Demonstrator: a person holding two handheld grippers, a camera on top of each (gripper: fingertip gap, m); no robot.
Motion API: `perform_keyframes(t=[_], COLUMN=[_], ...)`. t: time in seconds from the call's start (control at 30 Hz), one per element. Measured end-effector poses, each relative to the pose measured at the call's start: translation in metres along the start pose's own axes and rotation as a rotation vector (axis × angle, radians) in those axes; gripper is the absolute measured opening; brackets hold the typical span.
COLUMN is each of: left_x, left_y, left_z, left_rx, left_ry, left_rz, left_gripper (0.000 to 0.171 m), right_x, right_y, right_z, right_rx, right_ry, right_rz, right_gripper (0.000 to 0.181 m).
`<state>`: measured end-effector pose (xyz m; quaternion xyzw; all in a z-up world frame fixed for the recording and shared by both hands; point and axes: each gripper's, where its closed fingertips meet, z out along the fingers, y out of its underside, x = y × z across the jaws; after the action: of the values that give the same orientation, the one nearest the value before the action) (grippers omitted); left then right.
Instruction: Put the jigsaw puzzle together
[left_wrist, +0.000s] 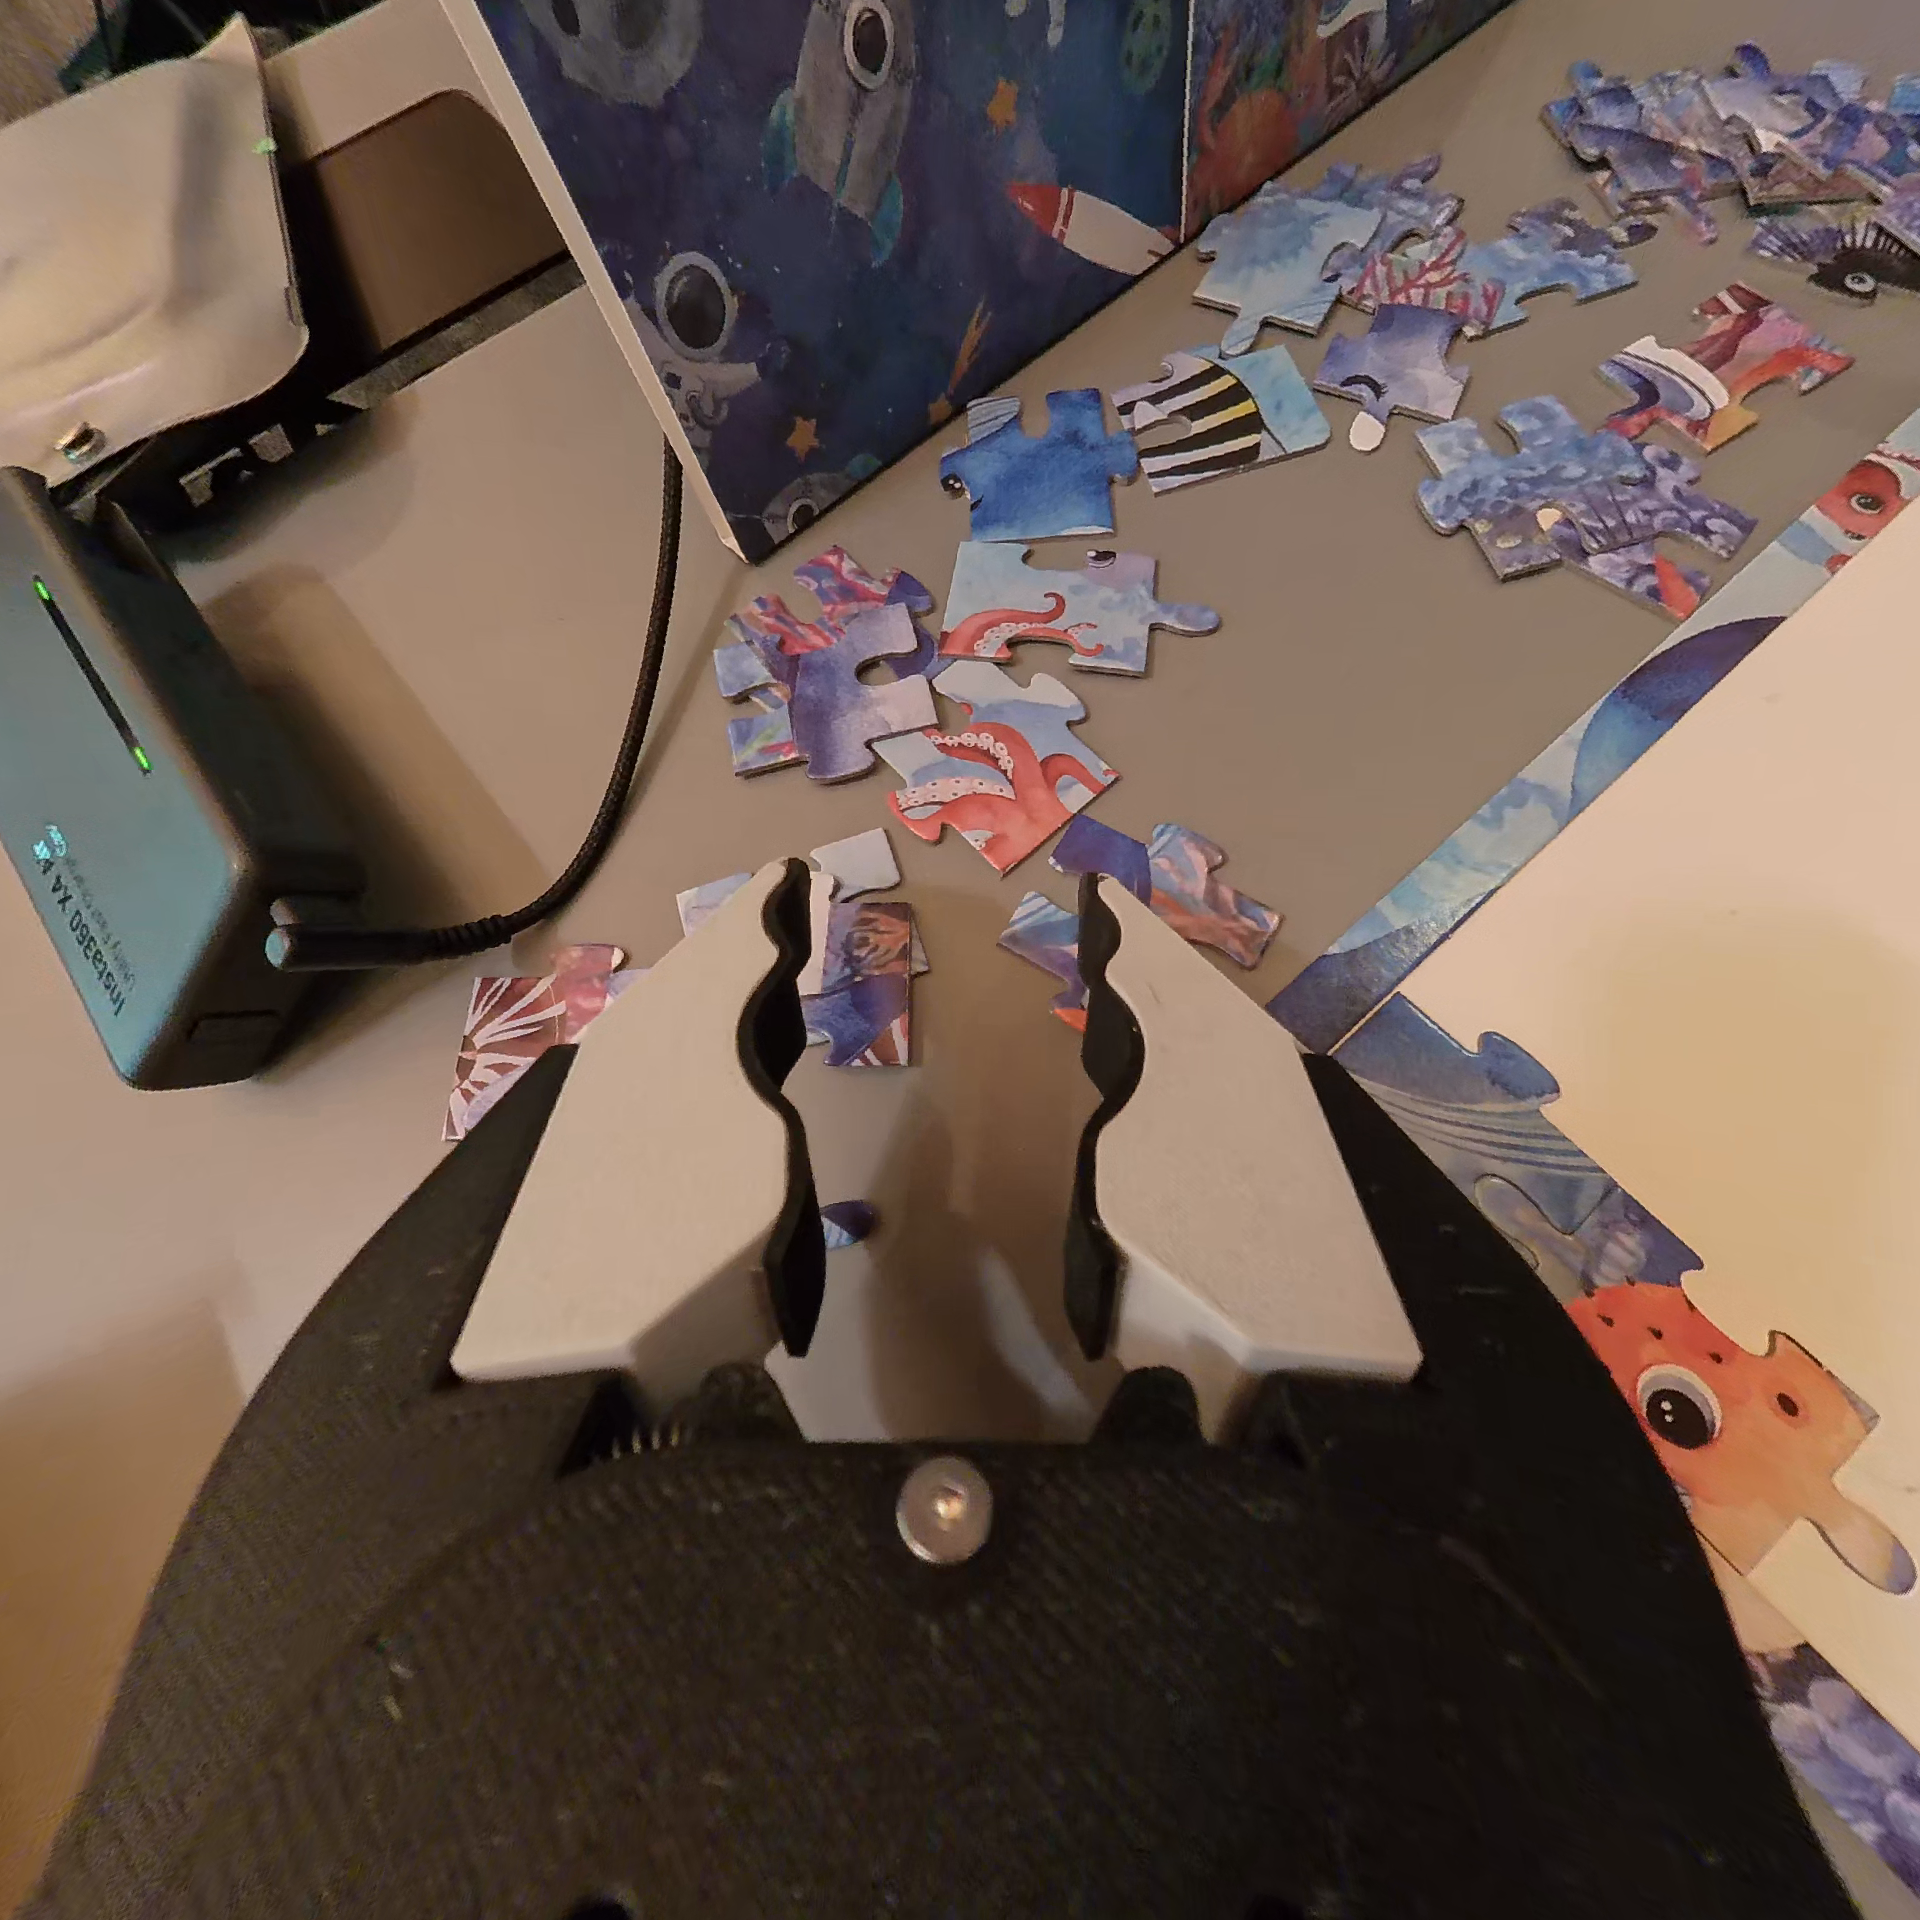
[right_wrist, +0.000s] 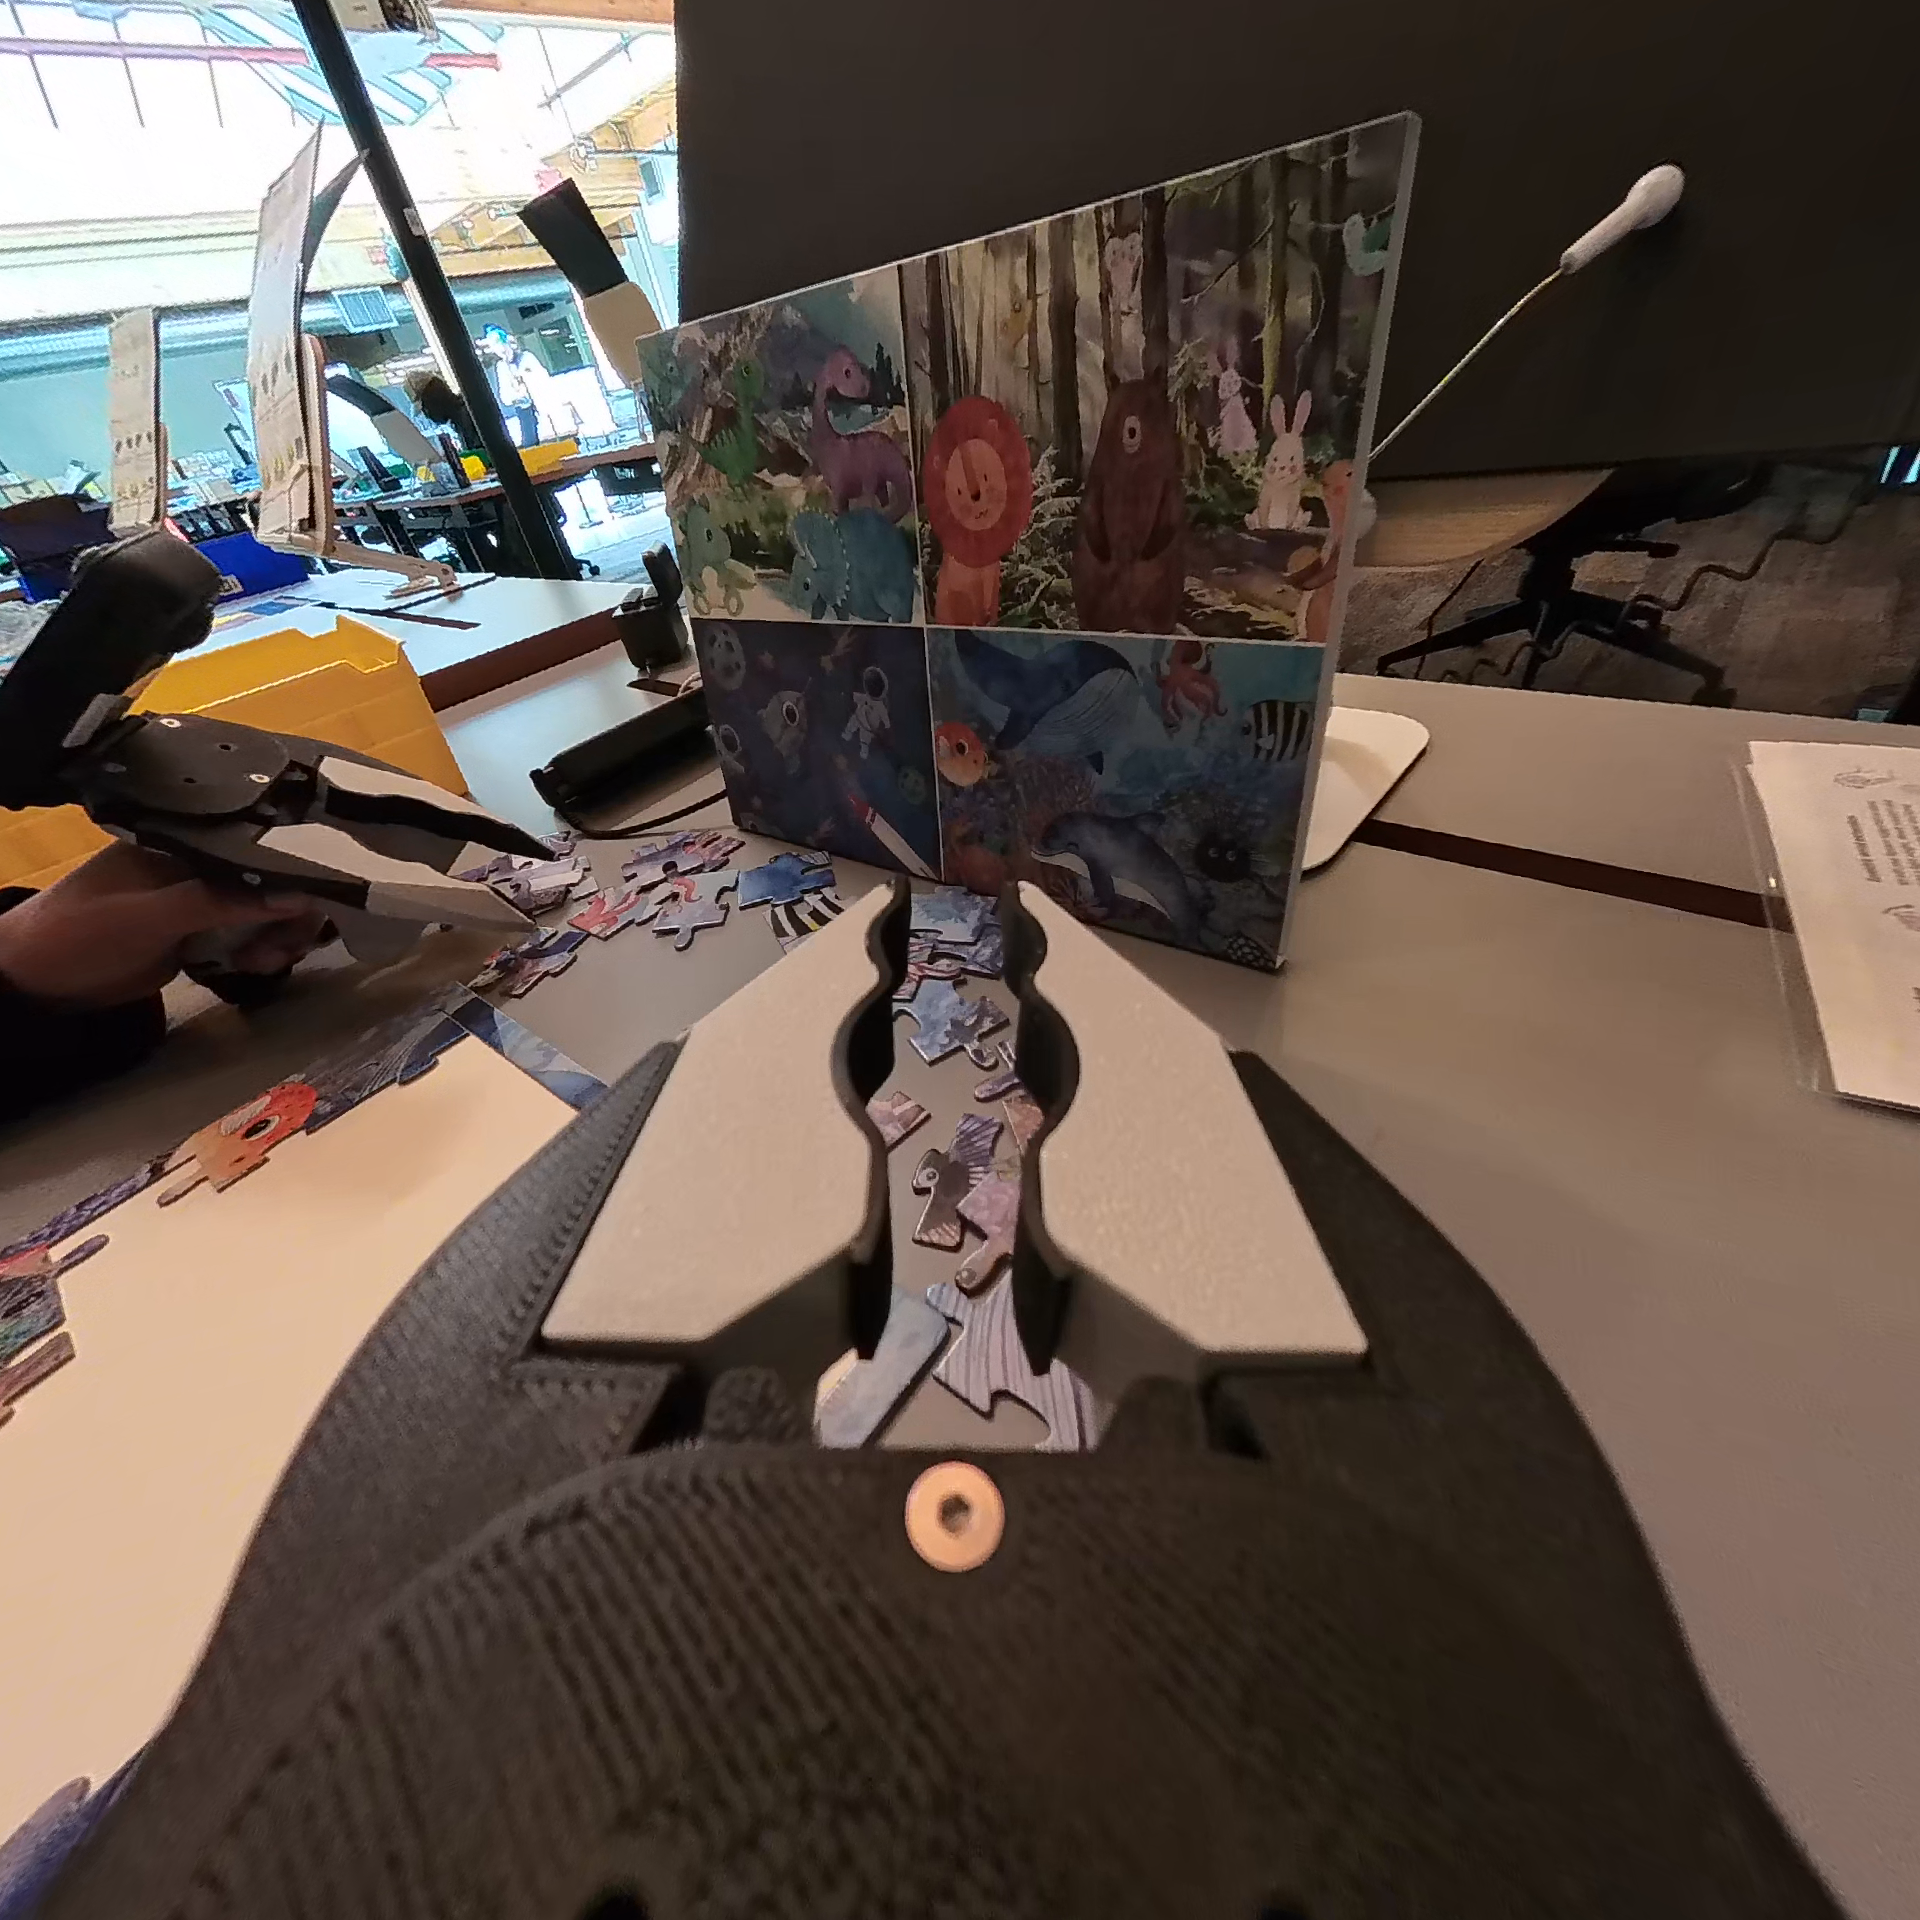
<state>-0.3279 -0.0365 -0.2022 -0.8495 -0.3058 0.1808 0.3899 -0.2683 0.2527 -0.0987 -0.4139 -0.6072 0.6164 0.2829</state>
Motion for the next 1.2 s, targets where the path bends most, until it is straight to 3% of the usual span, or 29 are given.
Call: perform_keyframes(t=[0.7,0.8,0.9,1.2], left_x=[0.001,0.002,0.002,0.002], left_y=[0.002,0.002,0.002,0.003], left_z=[0.001,0.001,0.002,0.003], left_rx=[-0.012,-0.013,-0.016,-0.027], left_ry=[-0.005,-0.006,-0.007,-0.016], left_rz=[0.021,0.024,0.026,0.043], left_gripper=[0.051,0.052,0.052,0.052], right_x=[0.0,0.005,0.026,0.037], right_y=[0.001,0.005,0.025,0.096], right_z=[0.0,0.001,0.004,0.023], right_rx=[-0.004,-0.024,-0.145,-0.551], right_ry=[-0.001,0.03,0.163,0.271], right_rz=[0.002,-0.001,-0.024,-0.186], right_gripper=[0.016,0.023,0.047,0.051])
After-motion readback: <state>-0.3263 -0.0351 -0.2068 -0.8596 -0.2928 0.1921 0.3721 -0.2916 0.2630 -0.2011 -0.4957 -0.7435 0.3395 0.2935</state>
